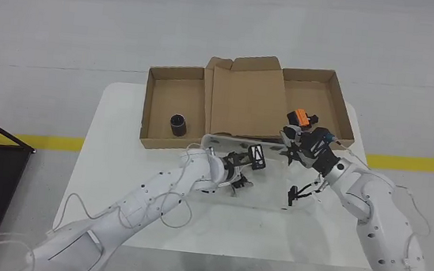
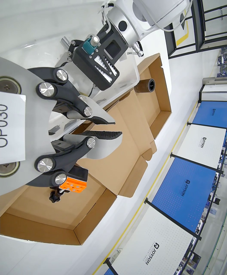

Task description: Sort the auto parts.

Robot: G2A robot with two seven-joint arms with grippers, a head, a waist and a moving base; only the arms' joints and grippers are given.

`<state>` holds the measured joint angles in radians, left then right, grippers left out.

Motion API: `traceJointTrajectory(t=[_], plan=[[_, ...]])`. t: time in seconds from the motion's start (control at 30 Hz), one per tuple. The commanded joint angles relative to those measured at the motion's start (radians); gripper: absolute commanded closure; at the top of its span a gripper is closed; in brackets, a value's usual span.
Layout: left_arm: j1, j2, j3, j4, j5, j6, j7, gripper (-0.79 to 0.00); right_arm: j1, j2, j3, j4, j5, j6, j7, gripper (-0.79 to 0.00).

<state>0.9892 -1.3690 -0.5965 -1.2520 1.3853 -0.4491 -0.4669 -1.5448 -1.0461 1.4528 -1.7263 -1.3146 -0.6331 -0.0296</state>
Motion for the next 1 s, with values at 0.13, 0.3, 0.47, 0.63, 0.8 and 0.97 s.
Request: traceJointTrajectory(t=[0.13,0.3,0.47,0.63,0.8,0.97], plan=[[0.039,0.029,-0.073,-0.077,0.03,0.001,0.074,-0.594,0.0,0.0,0.0,0.0,0.0,0.0,0.0,-0.102],[0.066,0.038,-0.099,-0.138,0.03,0.006,0.028,-0.625,0.0,0.0,0.0,0.0,0.0,0.0,0.0,-0.105],[0.053,0.03,-0.092,-0.108,0.025,-0.001,0.026,-0.6,0.0,0.0,0.0,0.0,0.0,0.0,0.0,-0.102],[0.041,0.021,-0.081,-0.067,0.019,0.0,0.032,-0.582,0.0,0.0,0.0,0.0,0.0,0.0,0.0,-0.102],[0.037,0.017,-0.075,-0.053,0.013,-0.011,0.028,-0.785,0.0,0.0,0.0,0.0,0.0,0.0,0.0,-0.129],[0.037,0.017,-0.075,-0.053,0.013,-0.011,0.028,-0.785,0.0,0.0,0.0,0.0,0.0,0.0,0.0,-0.154]])
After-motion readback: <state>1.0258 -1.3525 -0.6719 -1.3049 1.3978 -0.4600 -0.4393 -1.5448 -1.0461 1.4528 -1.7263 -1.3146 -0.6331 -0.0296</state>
